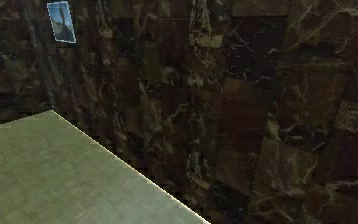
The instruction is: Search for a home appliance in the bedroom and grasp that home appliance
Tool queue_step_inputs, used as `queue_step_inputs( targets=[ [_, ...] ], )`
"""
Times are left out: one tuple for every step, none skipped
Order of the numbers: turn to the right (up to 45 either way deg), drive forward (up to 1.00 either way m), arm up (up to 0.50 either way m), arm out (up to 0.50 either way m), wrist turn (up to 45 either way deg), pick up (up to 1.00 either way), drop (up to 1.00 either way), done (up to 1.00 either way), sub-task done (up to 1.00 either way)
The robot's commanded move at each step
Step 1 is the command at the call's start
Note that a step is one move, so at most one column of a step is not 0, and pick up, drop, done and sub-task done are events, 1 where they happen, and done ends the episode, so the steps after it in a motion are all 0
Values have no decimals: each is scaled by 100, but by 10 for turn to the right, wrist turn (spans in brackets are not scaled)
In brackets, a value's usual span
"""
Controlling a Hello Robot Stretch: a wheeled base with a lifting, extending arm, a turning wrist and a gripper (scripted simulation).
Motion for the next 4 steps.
queue_step_inputs(
  targets=[
    [-30,0,0,0,0,0,0,0,0],
    [450,0,0,0,0,0,0,0,0],
    [210,0,0,0,0,0,0,0,0],
    [0,45,0,0,0,0,0,0,0]
  ],
)
